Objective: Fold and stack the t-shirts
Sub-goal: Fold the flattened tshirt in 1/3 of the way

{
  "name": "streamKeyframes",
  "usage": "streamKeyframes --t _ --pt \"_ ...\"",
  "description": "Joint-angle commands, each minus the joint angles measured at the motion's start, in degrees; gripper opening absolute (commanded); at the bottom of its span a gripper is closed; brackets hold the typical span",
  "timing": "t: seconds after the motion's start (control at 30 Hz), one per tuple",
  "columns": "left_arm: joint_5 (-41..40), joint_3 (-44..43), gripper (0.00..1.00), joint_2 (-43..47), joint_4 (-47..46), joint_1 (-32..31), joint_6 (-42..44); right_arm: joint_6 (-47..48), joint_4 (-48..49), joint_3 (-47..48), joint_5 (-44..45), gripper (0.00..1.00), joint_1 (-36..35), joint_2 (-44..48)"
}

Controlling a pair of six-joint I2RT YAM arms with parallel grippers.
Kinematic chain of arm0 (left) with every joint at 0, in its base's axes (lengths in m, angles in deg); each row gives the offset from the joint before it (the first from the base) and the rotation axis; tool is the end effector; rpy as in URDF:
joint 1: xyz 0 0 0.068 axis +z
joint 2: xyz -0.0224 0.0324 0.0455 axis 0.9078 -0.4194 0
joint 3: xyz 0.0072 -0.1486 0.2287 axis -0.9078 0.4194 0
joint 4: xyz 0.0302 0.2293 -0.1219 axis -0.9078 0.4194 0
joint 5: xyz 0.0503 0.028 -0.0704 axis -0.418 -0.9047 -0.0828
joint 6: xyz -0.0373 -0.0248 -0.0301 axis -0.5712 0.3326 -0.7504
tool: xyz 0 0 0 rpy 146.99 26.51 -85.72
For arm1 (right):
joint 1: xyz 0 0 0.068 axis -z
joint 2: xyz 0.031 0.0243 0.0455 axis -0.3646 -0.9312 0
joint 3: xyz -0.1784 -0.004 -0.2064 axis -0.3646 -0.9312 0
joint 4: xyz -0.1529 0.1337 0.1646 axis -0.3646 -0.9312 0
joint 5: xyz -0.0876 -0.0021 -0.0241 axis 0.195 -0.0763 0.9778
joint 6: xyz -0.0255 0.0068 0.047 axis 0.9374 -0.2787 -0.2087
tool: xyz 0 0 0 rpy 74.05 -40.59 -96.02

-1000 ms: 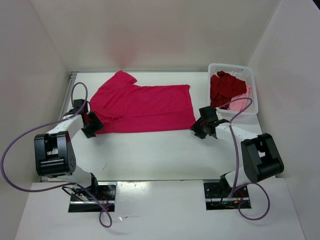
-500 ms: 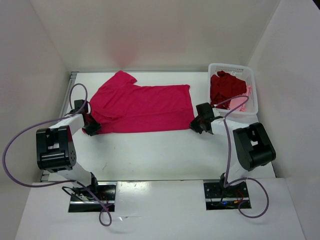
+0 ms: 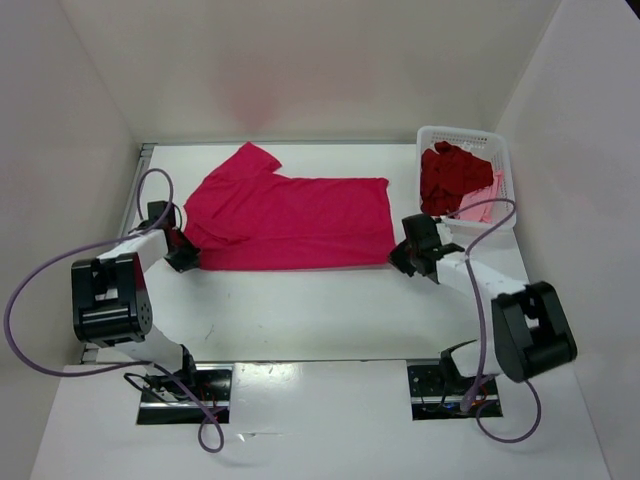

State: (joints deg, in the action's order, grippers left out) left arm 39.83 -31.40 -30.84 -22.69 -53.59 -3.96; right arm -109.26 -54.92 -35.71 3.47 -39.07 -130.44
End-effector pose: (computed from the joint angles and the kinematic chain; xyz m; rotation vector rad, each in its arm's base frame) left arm 0.2913 0.0606 0.1609 -1.1484 2.3979 -0.1285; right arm 0.2494 0.0742 0.1713 1.0097 2.3211 0.4007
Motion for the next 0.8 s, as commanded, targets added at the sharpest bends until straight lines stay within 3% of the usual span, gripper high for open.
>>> streamKeyframes --t 0.0,0.13,0.2,0.23,0.27,0.3,0.37,0.43,0.57,0.67,0.7,0.73,0.77 --pt "1.05 2.19 0.0 7.01 8.56 2.26 -0.83 -2.01 -9.89 -6.81 1.67 0.0 0.29 12.28" --pt "9.3 2.72 0.0 12.55 13.49 2.27 -3.2 -4.21 -15.33 -9.28 0.96 0.01 0.91 20.39" --pt "12.3 4.65 0.2 14.48 16.39 2.27 -4.34 -4.21 -17.8 -9.81 0.43 0.06 1.52 22.68" --pt "12.31 3.7 0.41 15.97 19.01 1.31 -4.87 -4.73 -18.59 -10.5 -1.05 0.1 1.52 24.34" --pt "12.31 3.69 0.41 15.99 19.03 1.3 -4.88 -5.34 -18.6 -10.51 -1.07 0.11 1.52 25.23" --pt "11.44 3.69 0.64 15.99 21.12 1.3 -4.88 -5.87 -19.21 -11.12 -1.85 0.17 0.91 26.28" --pt "9.51 1.85 0.92 16.69 22.81 1.3 -5.4 -5.88 -19.74 -11.12 -1.86 0.3 0.91 28.66" --pt "7.66 0.27 0.99 17.31 24.12 1.3 -4.62 -5.88 -19.74 -9.99 -2.38 0.37 0.91 28.14" --pt "5.19 -5.1 0.98 17.31 24.84 -0.44 -3.39 -3.16 -20.27 -6.12 -2.38 0.41 0.91 26.91" --pt "12.97 -3.62 0.47 16.78 17.12 -2.03 -4.78 -0.61 -17.38 -2.61 -3.17 0.41 0.91 24.37" --pt "14.49 -3.09 0.18 16.78 12.58 -2.73 -7.05 0.96 -16.76 -0.42 -3.96 0.33 0.91 21.83" --pt "15.03 -3.08 0.09 16.17 9.22 -4.74 -8.12 1.85 -15.97 0.64 -3.97 0.24 0.3 20.42" --pt "15.03 -3.08 0.02 16.16 9.19 -4.76 -8.65 2.64 -15.96 1.52 -3.97 0.24 0.29 19.18"
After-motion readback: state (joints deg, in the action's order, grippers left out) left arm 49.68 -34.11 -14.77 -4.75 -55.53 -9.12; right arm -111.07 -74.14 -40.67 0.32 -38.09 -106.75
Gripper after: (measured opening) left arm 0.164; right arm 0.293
